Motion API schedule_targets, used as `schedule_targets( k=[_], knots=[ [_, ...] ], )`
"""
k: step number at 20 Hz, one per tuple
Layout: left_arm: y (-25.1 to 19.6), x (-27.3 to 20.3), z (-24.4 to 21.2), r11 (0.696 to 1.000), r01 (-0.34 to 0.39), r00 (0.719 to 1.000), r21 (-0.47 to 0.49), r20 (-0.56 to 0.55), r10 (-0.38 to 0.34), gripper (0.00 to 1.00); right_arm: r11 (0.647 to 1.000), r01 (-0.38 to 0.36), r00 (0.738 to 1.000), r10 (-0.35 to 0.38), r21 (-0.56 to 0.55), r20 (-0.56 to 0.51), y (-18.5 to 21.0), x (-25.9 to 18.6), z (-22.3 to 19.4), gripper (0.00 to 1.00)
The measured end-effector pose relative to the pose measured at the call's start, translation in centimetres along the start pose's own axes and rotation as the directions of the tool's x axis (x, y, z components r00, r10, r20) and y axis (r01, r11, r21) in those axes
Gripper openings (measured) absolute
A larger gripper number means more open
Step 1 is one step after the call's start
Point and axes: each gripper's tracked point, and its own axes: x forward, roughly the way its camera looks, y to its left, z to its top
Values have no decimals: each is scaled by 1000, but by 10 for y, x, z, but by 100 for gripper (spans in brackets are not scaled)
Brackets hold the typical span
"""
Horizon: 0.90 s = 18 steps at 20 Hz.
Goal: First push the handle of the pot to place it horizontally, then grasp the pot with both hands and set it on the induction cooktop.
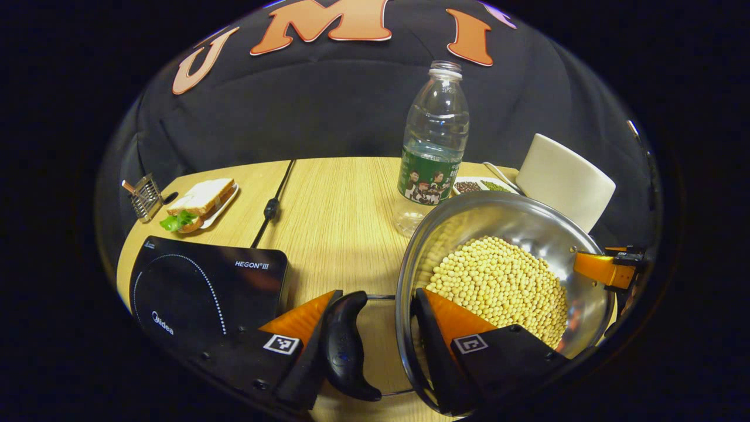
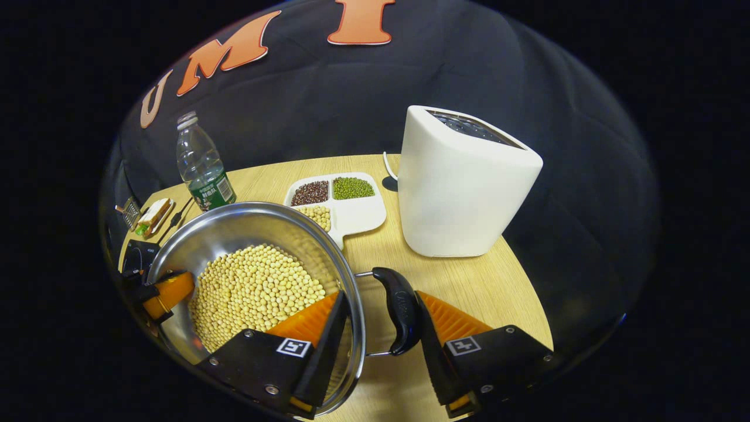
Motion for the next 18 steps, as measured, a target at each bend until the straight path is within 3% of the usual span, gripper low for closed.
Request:
schedule_targets(
  k=[7,13,16,18],
  knots=[
    [1,-7,3,1000,-5,1000,-13,13,6,80,997,23,1000,-24,72,12,3,-13,-6,63],
    [14,-35,25,999,17,998,-51,64,-14,79,995,29,995,-38,94,91,5,-61,12,62],
    [26,-64,40,999,17,995,-38,98,-13,77,994,-5,992,-8,106,126,22,-84,23,57],
    [40,-83,51,999,7,993,-42,121,-2,79,993,-37,989,20,116,144,35,-100,30,61]
  ],
)
